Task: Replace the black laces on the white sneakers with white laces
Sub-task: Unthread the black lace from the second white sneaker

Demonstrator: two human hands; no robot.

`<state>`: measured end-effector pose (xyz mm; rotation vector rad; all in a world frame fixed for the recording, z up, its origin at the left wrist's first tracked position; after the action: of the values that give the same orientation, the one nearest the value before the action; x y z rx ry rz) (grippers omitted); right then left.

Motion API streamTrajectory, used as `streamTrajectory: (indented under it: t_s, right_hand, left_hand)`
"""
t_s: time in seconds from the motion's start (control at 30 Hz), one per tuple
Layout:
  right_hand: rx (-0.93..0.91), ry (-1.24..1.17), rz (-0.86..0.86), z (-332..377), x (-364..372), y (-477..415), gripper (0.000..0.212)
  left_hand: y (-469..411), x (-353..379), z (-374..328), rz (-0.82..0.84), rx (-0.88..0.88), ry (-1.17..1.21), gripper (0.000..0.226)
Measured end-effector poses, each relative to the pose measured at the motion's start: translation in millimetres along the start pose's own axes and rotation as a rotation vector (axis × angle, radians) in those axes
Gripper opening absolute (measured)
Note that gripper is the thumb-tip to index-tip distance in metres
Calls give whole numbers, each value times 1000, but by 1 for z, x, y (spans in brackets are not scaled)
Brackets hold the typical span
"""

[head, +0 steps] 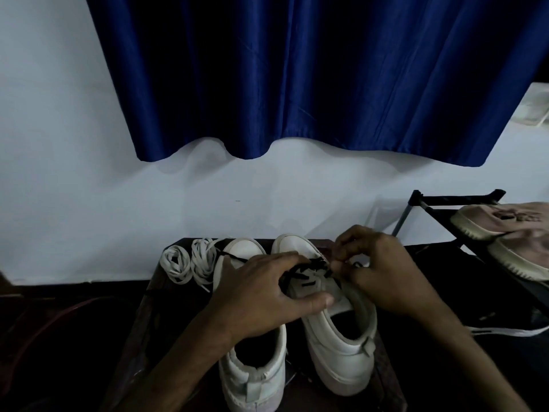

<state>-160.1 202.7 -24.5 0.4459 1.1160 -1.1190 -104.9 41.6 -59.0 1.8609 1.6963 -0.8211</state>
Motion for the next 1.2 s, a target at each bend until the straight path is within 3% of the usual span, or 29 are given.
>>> streamTrajectory:
  t_s: [0.07,0.17,0.37,0.63,0.83,0.97,1.1,1.2]
  right_hand:
    - [39,33,-34,2,8,-1,27]
    - [60,101,16,2,15,-1,16]
    - [-127,65,244,9,23,2,11]
    - [-126,-88,200,2,29,3,9]
    - [-276,-99,210,-1,33,6,10]
    - [-232,-283,233,-4,32,5,7]
    - [-283,-180,236,-3,31,4,10]
    - [-224,-276,173,-5,29,3,20]
  left_hand:
    - [-1,0,2,6,-18,-9,64]
    - [-1,3,3,6,-28,-12,67]
    - [-2,4,1,-62,16,-22,71]
    - [-3,5,1,-70,27,-33,78]
    - [-3,5,2,-84,52,-24,73]
    - [-3,6,5,-70,35,-21,75]
    - [-2,5,6,-62,26,-7,73]
    - [-1,6,8,-67,10,-9,73]
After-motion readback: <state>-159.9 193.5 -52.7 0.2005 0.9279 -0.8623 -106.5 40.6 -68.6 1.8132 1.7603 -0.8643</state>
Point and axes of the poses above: each hand's wrist, its own y-axis away from the middle knuckle, its own x-axis out of the palm, z = x × y, the point moved 6 cm from there along -y, towards the middle knuckle, and after that the axes turned 10 degrees about y, right-handed, at the moved point
